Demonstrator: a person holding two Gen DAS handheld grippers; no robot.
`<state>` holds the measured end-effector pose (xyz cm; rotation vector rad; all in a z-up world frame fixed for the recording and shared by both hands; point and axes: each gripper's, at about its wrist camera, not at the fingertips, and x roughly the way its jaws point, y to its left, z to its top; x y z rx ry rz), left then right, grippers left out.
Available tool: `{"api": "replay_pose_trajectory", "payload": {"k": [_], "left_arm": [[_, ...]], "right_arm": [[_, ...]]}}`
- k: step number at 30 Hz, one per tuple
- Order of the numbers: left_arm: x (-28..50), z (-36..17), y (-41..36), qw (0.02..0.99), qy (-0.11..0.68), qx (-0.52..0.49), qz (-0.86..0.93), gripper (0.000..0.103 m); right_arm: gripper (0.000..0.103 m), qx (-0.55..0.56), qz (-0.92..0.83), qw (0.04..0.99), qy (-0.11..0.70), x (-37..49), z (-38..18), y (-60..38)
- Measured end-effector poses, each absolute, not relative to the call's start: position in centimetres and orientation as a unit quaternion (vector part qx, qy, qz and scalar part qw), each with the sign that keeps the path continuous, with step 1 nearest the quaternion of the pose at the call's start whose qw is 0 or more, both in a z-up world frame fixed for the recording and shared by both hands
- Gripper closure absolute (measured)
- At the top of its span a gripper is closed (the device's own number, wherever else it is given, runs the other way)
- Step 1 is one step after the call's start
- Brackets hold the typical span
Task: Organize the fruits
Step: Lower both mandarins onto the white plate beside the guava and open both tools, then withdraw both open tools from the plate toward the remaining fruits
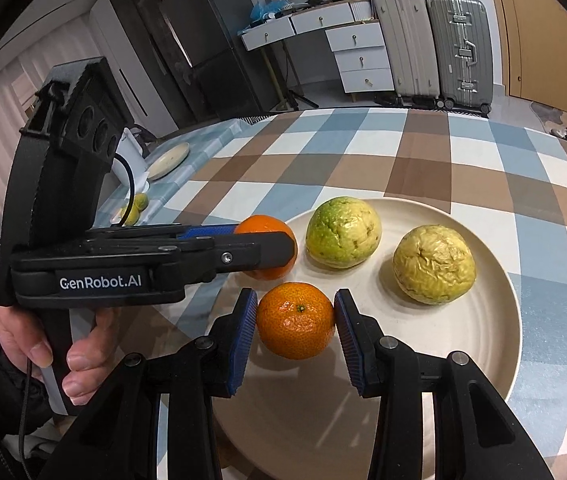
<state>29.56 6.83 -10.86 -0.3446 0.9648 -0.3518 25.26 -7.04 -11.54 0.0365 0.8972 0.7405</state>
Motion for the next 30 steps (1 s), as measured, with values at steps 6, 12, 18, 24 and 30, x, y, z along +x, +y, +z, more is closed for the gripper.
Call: {"api": "replay_pose_trajectory", "payload": {"k": [6, 12, 18, 24, 30], "left_arm": [[30.2, -11.2, 6.6, 0.854, 0.466, -0.16, -0.165, 0.065], [29.8, -10.1, 6.8, 0.858, 0.458, -0.166, -0.166, 0.053], [27.7, -7.9, 6.4, 0.871, 0.439, -0.149, -0.164, 0.037], [23.8, -5.0, 6.0, 0.89, 0.411, -0.137, -0.143, 0.025], [18.8, -1.6, 5.2, 0.915, 0.378, -0.095, -0.105, 0.023]], "right_arm": [[0.062, 0.012, 0.348, 0.836, 0.423, 25.9, -11.6, -6.3], [0.048, 0.009, 0.343, 0.846, 0.409, 25.7, -11.0, -6.3], [0.016, 0.038, 0.327, 0.862, 0.386, 24.0, -9.4, -8.8], [0.004, 0.033, 0.307, 0.881, 0.359, 20.1, -7.4, -11.6], [0.0, 0.054, 0.285, 0.896, 0.336, 15.9, -5.7, -14.4]]}}
